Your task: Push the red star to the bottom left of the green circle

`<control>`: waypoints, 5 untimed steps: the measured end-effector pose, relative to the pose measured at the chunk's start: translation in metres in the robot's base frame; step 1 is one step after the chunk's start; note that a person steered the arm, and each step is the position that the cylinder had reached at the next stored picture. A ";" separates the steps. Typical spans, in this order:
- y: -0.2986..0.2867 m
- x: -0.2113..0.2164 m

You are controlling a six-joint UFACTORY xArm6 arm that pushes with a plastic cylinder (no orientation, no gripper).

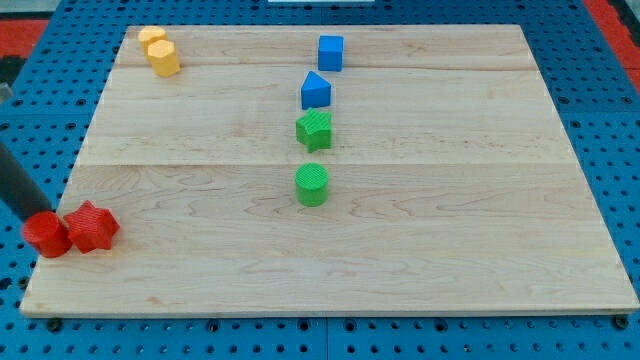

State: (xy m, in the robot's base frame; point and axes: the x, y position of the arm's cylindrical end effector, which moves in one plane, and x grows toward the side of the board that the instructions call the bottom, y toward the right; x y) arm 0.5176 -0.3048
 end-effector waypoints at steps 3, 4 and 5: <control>0.039 0.027; 0.079 0.023; 0.115 0.004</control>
State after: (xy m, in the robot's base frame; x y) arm 0.5218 -0.1894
